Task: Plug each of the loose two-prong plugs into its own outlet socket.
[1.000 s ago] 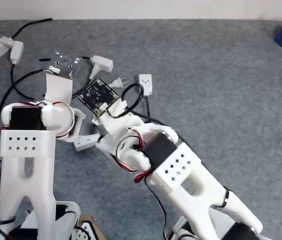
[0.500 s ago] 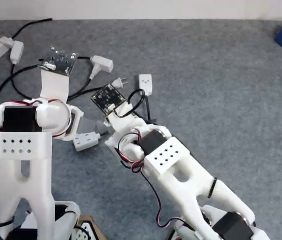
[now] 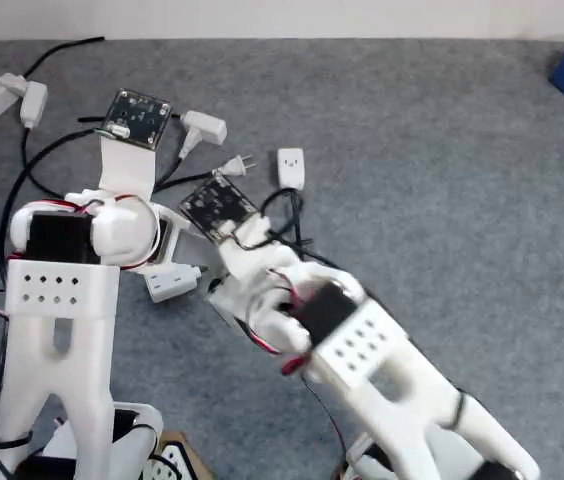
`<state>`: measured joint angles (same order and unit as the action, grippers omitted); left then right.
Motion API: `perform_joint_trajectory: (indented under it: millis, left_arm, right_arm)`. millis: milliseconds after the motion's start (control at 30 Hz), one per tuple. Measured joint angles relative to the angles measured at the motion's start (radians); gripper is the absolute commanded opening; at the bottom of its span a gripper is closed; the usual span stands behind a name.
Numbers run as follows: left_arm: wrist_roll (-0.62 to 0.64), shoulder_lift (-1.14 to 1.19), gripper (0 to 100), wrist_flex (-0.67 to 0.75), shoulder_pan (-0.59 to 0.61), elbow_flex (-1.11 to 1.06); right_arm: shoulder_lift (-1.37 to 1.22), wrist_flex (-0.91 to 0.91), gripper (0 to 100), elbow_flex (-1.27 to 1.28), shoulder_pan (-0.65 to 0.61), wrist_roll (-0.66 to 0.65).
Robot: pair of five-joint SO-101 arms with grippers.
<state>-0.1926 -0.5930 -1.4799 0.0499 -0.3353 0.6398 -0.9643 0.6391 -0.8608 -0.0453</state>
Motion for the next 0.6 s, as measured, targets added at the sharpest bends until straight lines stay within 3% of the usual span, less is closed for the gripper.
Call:
perform_joint_trajectory:
  millis: [333, 600]
  left_arm:
    - [0.0, 0.0, 57, 0.12, 0.021, -0.132]
    - [-0.018, 0.0, 47, 0.123, 0.031, -0.14]
  right_arm:
    - [0.137, -0.12, 0.8, -0.012, 0.002, 0.0]
    - [0.138, -0.229, 0.8, -0.123, -0.002, -0.015]
